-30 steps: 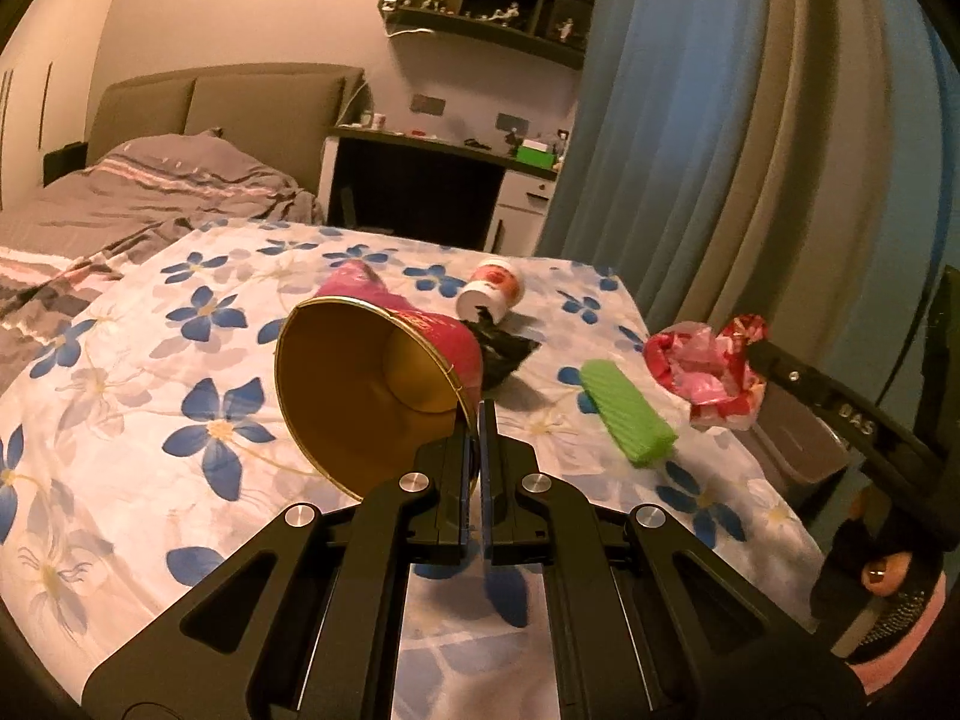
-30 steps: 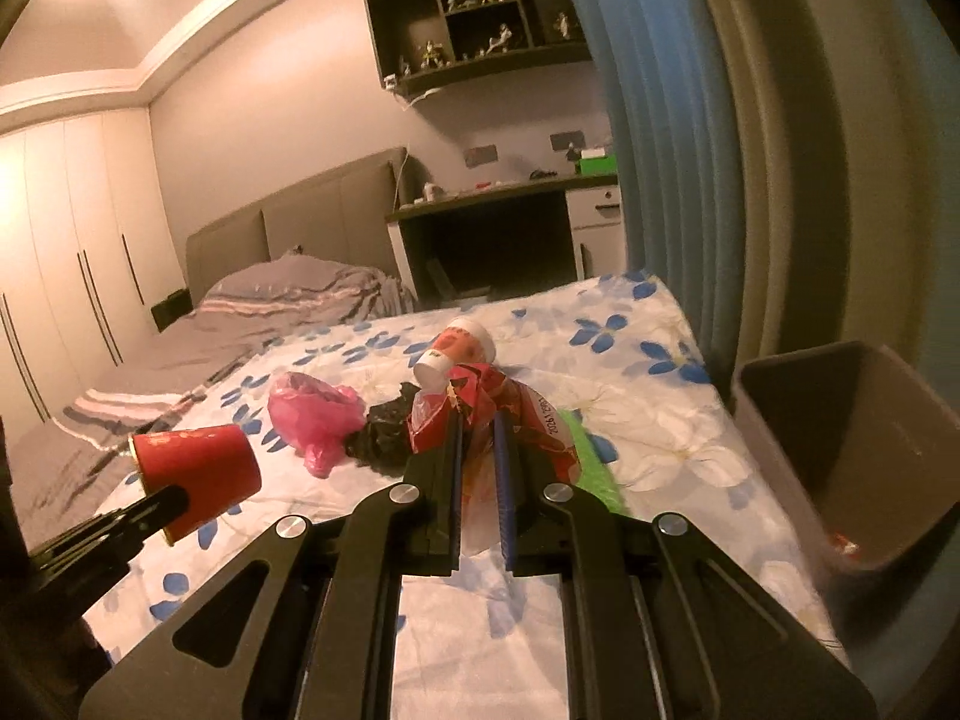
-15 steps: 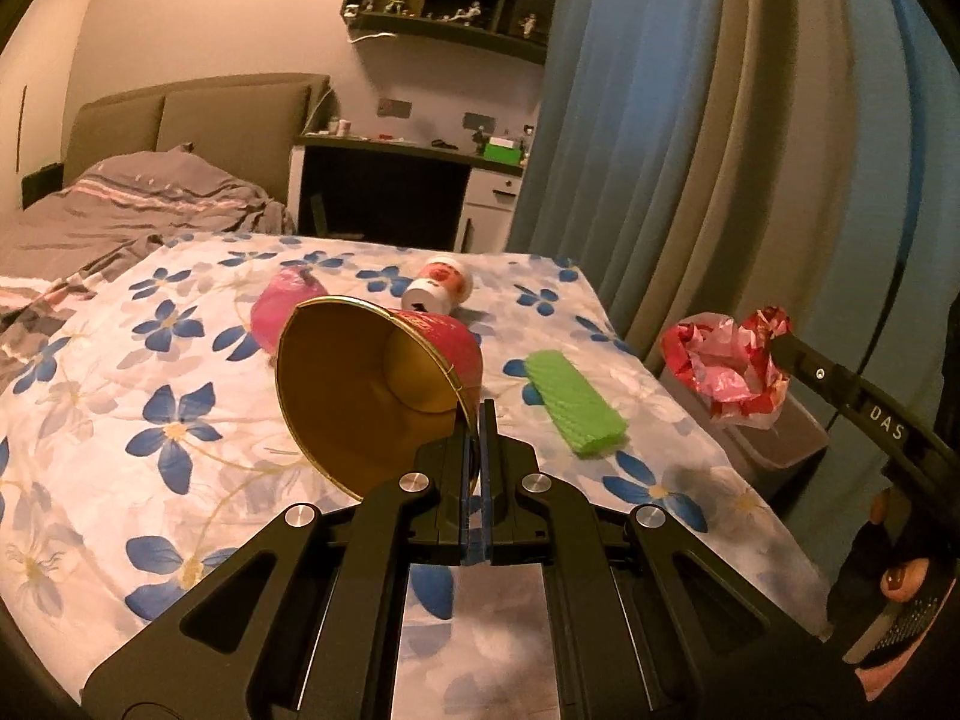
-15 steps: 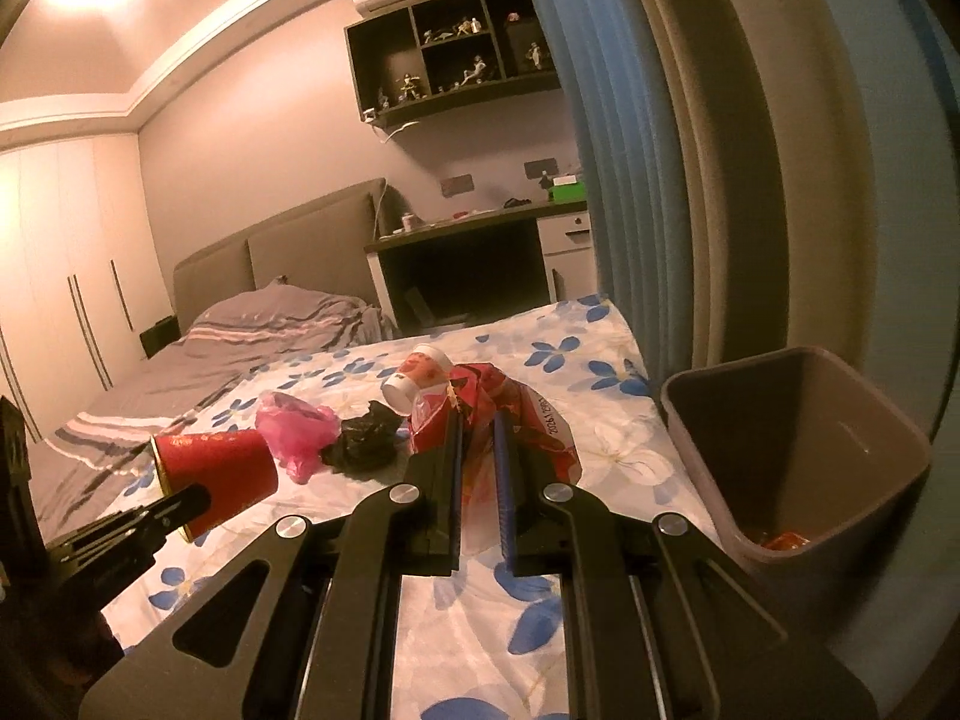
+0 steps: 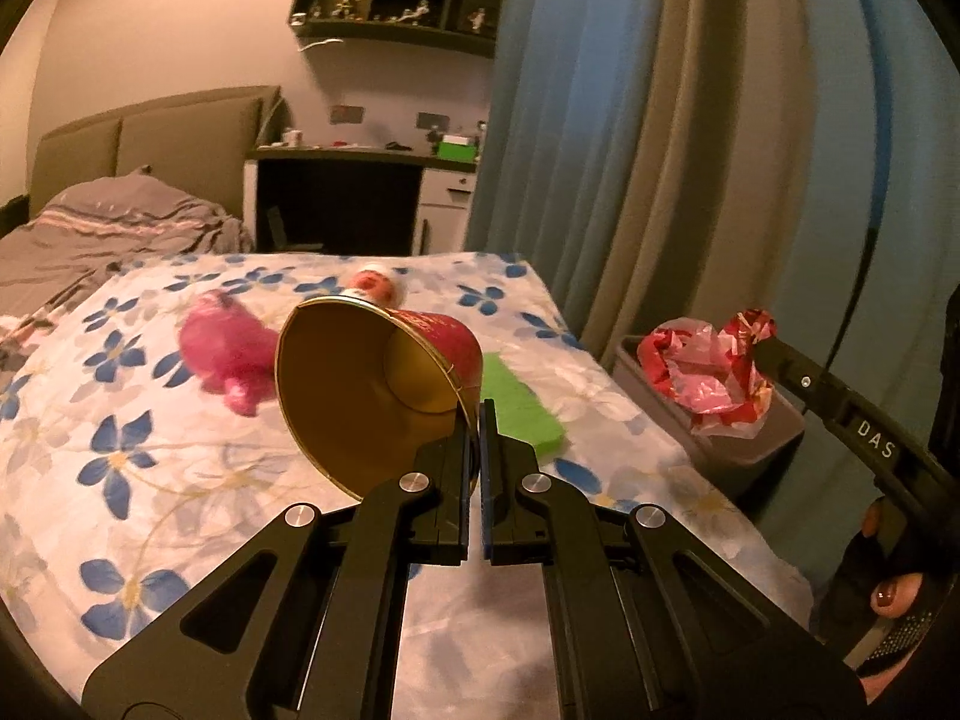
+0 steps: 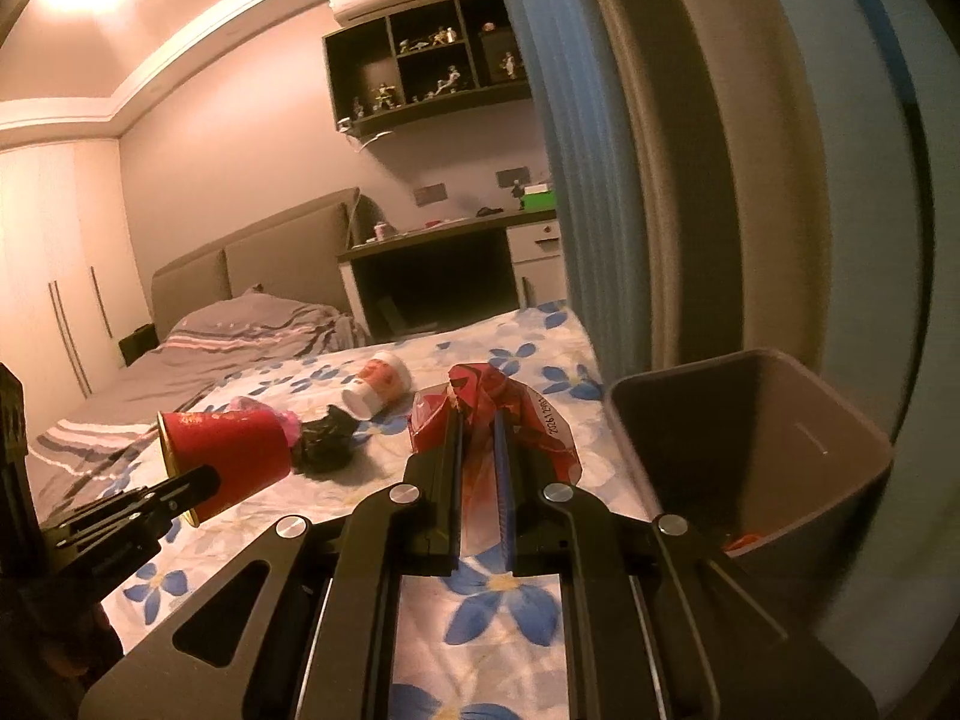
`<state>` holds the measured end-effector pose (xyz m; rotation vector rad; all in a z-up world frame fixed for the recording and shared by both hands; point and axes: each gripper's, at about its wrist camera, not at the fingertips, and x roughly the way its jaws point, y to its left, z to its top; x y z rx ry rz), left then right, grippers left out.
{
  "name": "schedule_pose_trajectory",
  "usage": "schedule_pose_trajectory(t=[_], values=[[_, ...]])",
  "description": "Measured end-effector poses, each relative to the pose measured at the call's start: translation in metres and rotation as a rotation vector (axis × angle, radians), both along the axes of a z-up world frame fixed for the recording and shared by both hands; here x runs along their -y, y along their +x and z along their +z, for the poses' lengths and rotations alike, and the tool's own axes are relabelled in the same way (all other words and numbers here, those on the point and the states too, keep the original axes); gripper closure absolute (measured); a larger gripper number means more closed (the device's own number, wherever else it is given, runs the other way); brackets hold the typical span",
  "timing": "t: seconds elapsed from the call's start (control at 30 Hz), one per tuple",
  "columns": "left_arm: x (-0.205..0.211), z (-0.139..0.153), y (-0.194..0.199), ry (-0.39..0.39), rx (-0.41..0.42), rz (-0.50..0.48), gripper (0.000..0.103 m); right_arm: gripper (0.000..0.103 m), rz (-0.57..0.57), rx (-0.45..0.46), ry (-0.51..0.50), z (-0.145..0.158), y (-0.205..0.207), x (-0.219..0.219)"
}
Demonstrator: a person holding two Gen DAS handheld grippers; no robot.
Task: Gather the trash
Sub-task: 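Carry the cup and wrapper over the bin and open both tools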
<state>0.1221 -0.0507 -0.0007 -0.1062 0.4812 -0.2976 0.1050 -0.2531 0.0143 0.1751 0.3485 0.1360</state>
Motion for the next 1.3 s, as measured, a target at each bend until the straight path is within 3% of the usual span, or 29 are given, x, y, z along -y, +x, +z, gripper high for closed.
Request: schedule_pose_trajectory(t=[0.67, 0.97, 1.3], values=[[0.155, 0.018, 0.04, 0.009, 0.085, -0.307, 0.101, 0.092, -0.234, 0.04, -0.064, 0.004, 0.002, 0.092], [0.213, 0.002, 0.069, 0.007, 0.056, -0.405, 0.101, 0.092, -0.295, 0.034, -0.061, 0.001, 0.011, 0.12], [0.242, -0.018, 0.091, 0.006, 0.004, -0.456, 0.101, 0.092, -0.323, 0.017, -0.066, -0.005, 0.026, 0.131]])
